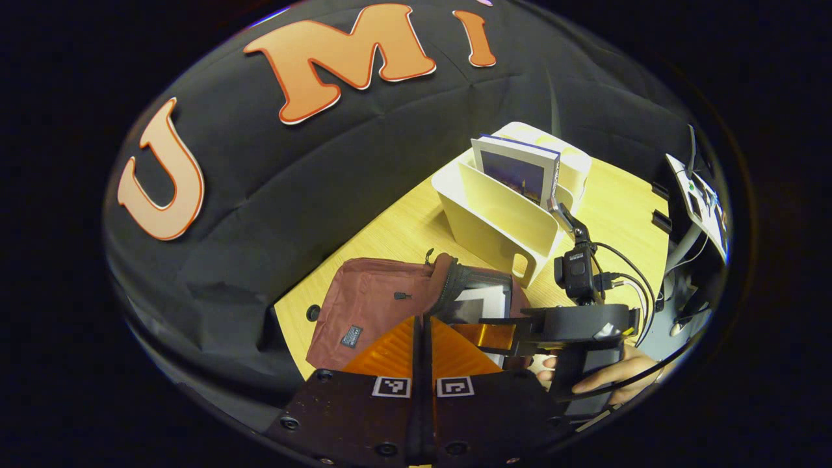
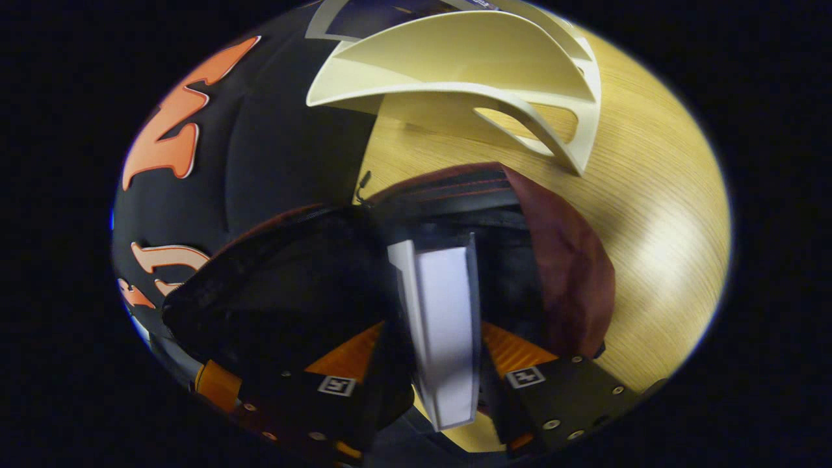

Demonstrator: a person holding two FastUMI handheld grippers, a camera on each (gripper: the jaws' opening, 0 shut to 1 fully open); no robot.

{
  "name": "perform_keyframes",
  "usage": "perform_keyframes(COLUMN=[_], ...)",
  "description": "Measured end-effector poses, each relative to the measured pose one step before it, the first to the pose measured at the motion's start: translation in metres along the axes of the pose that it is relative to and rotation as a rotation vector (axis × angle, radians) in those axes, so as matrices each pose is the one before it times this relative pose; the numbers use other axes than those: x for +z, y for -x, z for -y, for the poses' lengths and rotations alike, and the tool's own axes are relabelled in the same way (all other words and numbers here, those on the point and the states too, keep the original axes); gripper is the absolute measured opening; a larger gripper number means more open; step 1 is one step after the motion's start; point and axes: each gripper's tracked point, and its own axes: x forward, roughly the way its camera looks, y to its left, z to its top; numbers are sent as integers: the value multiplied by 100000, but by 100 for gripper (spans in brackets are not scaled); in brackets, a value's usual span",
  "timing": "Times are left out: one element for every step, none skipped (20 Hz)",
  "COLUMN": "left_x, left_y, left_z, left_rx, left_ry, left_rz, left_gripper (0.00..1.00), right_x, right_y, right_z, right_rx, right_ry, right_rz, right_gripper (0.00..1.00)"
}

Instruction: Open the schoolbag, grab two books from the bookshelf and put them into the schoolbag.

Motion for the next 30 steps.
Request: perform_keyframes(left_x=[-153,-59,70,-87,-2,-19,-69,-133,-53,-182,-165,-136,-32,-114,-93,-29,87,-84,15,-75,-1,-79,-51,-63,-29,-137,62,-144,-36,66], left_y=[20,16,-40,14,-95,18,-5,-130,-6,-52,-118,-147,-90,-111,6,-37,-84,-138,-51,76,-79,-153,-83,-135,-121,1,-58,-94,-75,47], left_z=[-90,101,152,86,107,128,61,83,110,107,23,-75,21,217,210,6,-53,-151,4,11,14,-13,-109,-44,-89,-107,-87,-121,-131,-154], left_rx=[-311,-528,-697,-283,-217,-518,-330,-407,-501,-555,-191,203,14,-792,-882,-92,316,281,-86,-451,-326,-181,5,35,3,270,251,152,329,537], left_ry=[1060,1069,979,663,408,604,620,656,391,541,325,-252,-247,-21,74,-538,-912,-406,130,114,170,294,401,258,213,222,50,-22,-113,19], left_rz=[124,162,420,-60,245,-14,343,162,14,-7,-311,-346,-37,16,-98,-63,-21,-127,-162,153,-94,-164,-389,-291,-448,-722,-238,-315,-467,-327], left_gripper=[1,1,1,1,1,1,1,1,1,1,1,0,0,1,1,1,1,1,0,1,1,1,1,1,1,1,1,0,1,1], right_x=[-70,-134,179,319,789,827,816,941,634,427,582,561,448,619,469,954,1013,961,1127,1313,1683,1762,1758,1849,1851,1759,1569,1702,1312,1165], right_y=[390,683,583,848,783,825,1110,968,1224,1307,1237,1396,1624,1594,1200,1559,1440,1461,1173,1260,996,853,734,580,279,33,-96,-636,-724,-737], right_z=[484,735,639,727,397,442,610,734,814,436,344,453,354,624,642,905,746,605,455,473,433,511,387,156,-11,-129,-295,-438,-298,206], right_rx=[-1944,-2140,-1445,-895,513,24,-469,-1264,-1611,-1213,-556,-688,-1135,-1752,-2904,-3559,-3255,-3434,-2710,-3097,-2704,-3094,-2921,-2500,-1256,-715,-39,-153,-222,-1317], right_ry=[1647,1499,1130,688,103,273,998,2134,3421,3551,3605,4283,4765,5006,5340,6647,6023,5520,5628,5623,6188,6166,5213,4224,3705,2848,2159,1228,1870,2126], right_rz=[-443,-1819,-892,-157,935,897,1050,2560,1531,1237,1072,603,280,91,365,844,401,371,-64,310,898,1336,805,1115,750,-330,-312,-304,-1164,-812], right_gripper=[84,97,98,98,98,98,98,98,98,98,98,98,98,98,98,98,98,98,98,98,98,98,98,98,98,98,98,98,98,98])
